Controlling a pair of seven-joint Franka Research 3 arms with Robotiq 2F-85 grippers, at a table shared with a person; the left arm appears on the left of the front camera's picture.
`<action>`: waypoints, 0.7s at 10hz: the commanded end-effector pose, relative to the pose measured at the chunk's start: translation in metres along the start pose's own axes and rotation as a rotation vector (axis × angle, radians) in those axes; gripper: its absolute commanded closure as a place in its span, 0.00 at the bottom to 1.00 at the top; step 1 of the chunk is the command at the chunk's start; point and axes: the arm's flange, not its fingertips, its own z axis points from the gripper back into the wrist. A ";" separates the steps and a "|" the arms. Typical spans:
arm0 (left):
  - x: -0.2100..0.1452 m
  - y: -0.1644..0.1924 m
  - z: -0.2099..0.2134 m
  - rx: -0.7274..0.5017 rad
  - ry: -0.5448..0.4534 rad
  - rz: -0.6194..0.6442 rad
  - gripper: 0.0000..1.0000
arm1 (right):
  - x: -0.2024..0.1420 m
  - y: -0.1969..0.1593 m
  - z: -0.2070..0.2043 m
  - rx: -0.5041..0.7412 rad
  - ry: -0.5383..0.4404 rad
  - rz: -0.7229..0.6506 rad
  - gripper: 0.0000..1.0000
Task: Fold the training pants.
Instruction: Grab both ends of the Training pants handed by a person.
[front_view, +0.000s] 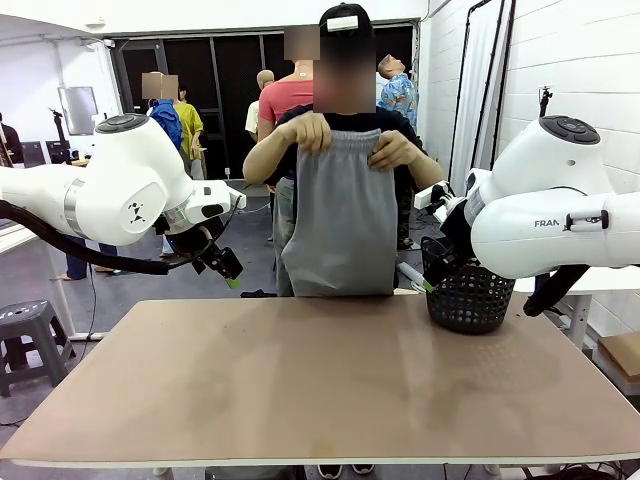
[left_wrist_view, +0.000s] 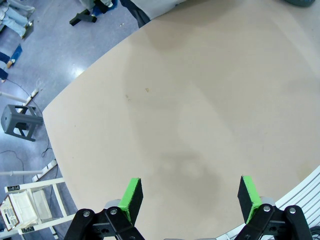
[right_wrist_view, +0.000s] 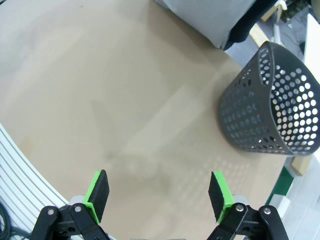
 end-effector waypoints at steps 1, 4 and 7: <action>-0.001 0.000 0.001 -0.001 -0.009 -0.006 0.00 | 0.001 0.000 0.000 -0.002 -0.009 0.000 0.00; -0.001 0.000 0.001 -0.001 -0.009 -0.006 0.00 | 0.001 0.000 0.000 -0.002 -0.009 0.000 0.00; -0.001 0.000 0.001 -0.001 -0.009 -0.006 0.00 | 0.001 0.000 0.000 -0.002 -0.009 0.000 0.00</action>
